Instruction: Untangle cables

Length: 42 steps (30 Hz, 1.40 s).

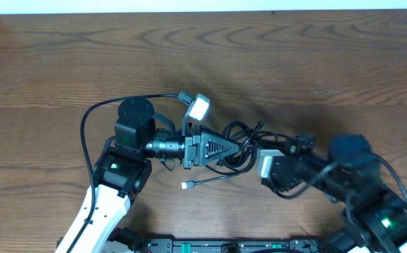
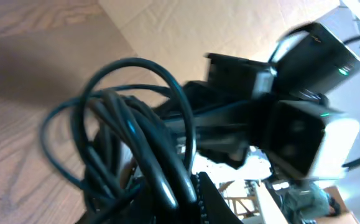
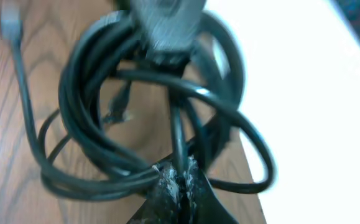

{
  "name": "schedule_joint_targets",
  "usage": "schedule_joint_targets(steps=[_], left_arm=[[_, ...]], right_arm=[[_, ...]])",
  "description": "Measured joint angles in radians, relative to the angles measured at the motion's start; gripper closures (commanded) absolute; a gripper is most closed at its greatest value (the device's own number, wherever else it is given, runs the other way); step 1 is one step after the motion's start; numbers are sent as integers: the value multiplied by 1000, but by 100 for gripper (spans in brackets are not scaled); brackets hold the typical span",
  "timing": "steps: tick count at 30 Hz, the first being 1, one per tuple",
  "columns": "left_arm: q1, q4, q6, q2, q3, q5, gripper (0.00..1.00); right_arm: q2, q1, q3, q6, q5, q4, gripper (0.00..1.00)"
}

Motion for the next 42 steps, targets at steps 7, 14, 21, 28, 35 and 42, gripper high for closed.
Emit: schedule_joint_targets(steps=[7,14,21,28,35,42], left_arm=[[-2,-134,1,-2,0,-148,93],[-2,-153,1,-2,0,-219,92],[-2,-181,1,-2,0,-271,93],[0,-203,0,-2,0,-280,93],[61,-280,1,-2,0,-294,93],[93,-280,29,-2,0,-275,93]], right_arm=[[-140,-2,0,132,18,14,99],[-180,-2,0,273,203,2,99],[-180,-2,0,544,478,-13,99],[-180,-2,0,812,673,-61,99],[-180,-2,0,972,717,-70,99],[-183,-2,0,1013,762,-105,80]])
